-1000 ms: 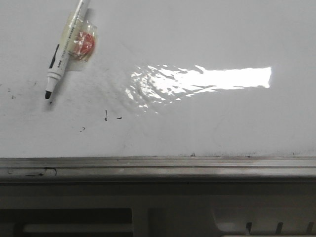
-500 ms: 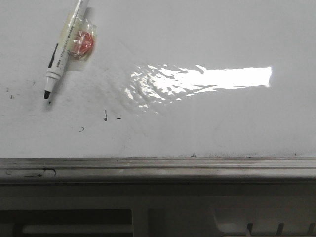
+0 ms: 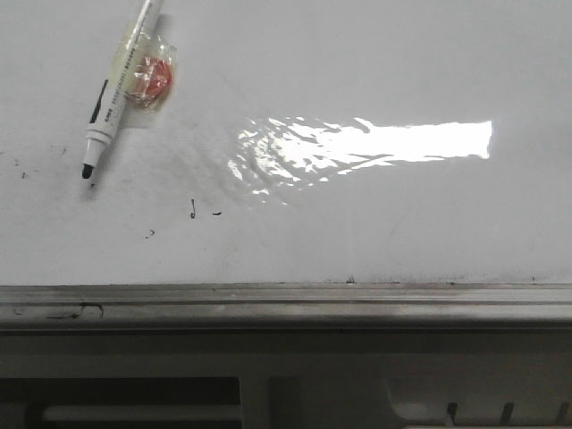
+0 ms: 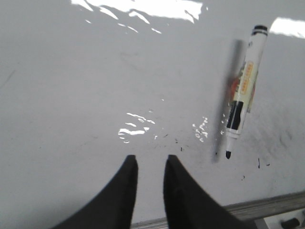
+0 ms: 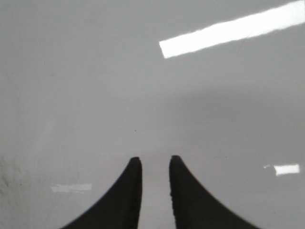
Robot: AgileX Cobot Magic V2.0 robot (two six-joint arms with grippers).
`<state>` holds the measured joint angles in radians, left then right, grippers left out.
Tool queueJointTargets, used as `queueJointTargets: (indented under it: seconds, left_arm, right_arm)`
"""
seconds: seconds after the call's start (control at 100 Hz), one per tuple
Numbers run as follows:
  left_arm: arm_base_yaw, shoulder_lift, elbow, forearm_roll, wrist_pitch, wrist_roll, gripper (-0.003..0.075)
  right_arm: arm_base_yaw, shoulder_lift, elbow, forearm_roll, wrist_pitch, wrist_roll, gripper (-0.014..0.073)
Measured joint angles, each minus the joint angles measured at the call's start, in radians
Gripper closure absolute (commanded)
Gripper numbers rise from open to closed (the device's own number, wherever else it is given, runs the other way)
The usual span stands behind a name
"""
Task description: Write number 9 on whiteboard
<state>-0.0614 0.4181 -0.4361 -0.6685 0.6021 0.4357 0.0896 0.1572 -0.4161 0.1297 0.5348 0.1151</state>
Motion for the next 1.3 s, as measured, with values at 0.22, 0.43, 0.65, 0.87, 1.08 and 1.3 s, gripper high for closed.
queueJointTargets:
  seconds: [0.22,0.43,0.65,0.87,1.08,1.3]
  left_arm:
    - [-0.143,0.202,-0.103,-0.143,0.009,0.221,0.0317]
    - [-0.351,0.429,-0.129,-0.230,-0.129,0.262,0.0318]
    - [-0.501,0.614,-0.156,-0.298,-0.323,0.264,0.0319]
    - [-0.534,0.712,-0.204,-0.322,-0.384,0.264,0.0339]
    - [-0.538,0.757,-0.215,-0.335,-0.380,0.264,0.0660]
    - [-0.538,0.771,-0.215,-0.335,-0.285,0.275,0.0738]
  right_arm:
    - [0.000,0.057,-0.007,-0.002,0.019,-0.005,0.0190]
    - [0.000,0.077,-0.010,-0.002,0.019,-0.007,0.0190]
    - [0.000,0.080,-0.012,-0.002,0.019,-0.007,0.0190]
    - [0.000,0.080,-0.012,-0.002,0.019,-0.007,0.0190]
    - [0.000,0.080,-0.012,-0.002,0.019,-0.012,0.0190]
    - [0.000,0.081,-0.046,0.171,0.054,-0.253,0.0190]
